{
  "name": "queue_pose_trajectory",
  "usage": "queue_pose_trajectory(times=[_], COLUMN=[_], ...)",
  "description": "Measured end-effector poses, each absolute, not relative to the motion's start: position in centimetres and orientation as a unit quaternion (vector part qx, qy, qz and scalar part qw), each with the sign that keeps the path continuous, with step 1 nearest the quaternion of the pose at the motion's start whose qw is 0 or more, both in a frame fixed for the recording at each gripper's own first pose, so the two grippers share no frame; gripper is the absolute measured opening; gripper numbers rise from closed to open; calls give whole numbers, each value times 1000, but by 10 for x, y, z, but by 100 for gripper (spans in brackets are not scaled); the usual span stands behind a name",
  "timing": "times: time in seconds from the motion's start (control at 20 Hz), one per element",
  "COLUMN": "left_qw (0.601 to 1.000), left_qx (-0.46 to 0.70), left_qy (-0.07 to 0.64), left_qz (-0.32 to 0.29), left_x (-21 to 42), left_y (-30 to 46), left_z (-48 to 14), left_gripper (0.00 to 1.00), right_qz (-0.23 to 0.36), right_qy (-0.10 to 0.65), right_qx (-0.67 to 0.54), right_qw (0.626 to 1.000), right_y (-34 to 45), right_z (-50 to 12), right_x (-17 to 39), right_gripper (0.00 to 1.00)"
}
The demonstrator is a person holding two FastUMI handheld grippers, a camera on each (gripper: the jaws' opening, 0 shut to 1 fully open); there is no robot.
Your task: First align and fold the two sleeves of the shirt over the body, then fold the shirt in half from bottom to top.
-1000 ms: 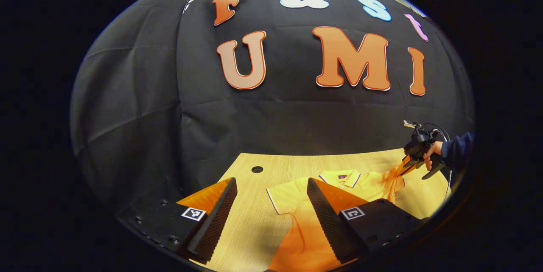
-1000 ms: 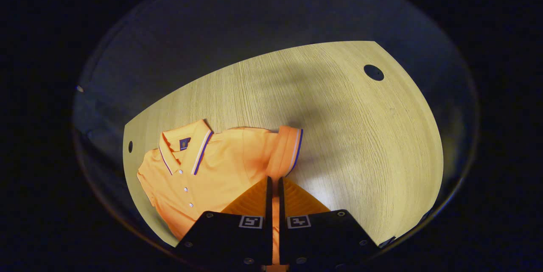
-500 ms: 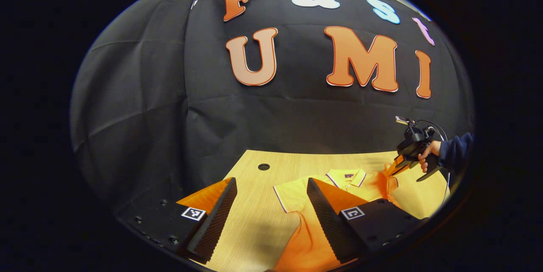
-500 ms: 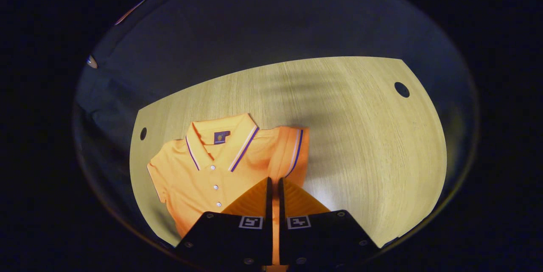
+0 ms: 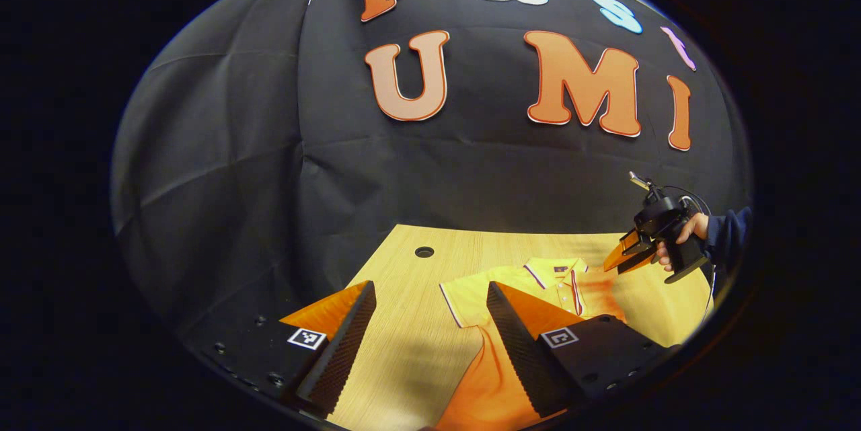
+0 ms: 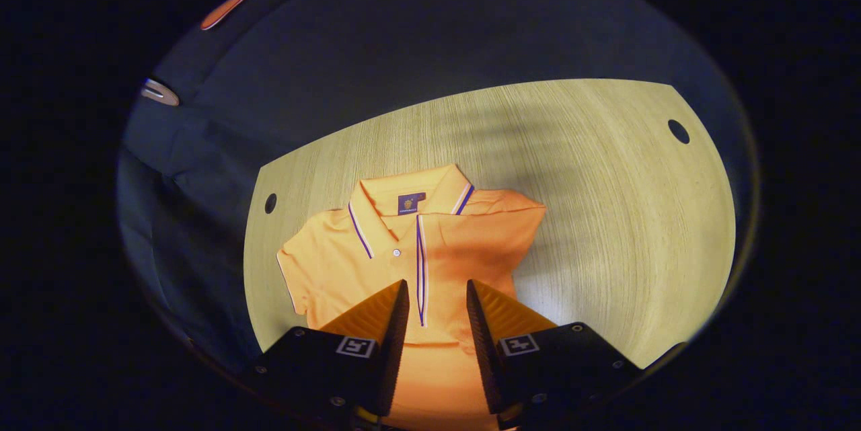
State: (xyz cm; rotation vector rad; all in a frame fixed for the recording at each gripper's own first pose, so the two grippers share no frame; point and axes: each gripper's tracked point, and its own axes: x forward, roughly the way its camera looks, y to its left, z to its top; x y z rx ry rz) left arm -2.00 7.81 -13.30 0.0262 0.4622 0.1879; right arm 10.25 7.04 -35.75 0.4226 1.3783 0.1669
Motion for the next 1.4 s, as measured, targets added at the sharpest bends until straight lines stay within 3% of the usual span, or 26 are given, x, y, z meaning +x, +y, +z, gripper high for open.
queue_pose_trajectory(times=[0.05, 0.2, 0.25, 0.3, 0.6, 1.05, 1.4], left_qw=[968, 962, 959, 955, 914, 856, 804], left_qx=[13, 9, 3, -6, -65, -73, -55], left_qy=[236, 263, 273, 288, 398, 511, 591], left_qz=[90, 81, 76, 72, 52, 31, 37], left_x=[-16, -3, 1, 7, 31, 77, 108], left_y=[77, 76, 77, 76, 79, 79, 81], left_z=[-137, -151, -156, -162, -209, -256, -321], left_gripper=[100, 100, 99, 99, 100, 98, 98], right_qz=[78, 74, 71, 69, 48, -7, -48], right_qy=[621, 584, 572, 559, 487, 386, 336], right_qx=[187, 180, 180, 180, 185, 171, 162], right_qw=[757, 789, 797, 806, 852, 906, 927], right_y=[65, 48, 43, 36, -5, -67, -93], right_z=[-350, -326, -318, -308, -248, -187, -144], right_x=[102, 106, 106, 106, 90, 51, 18], right_gripper=[58, 78, 73, 84, 95, 98, 98])
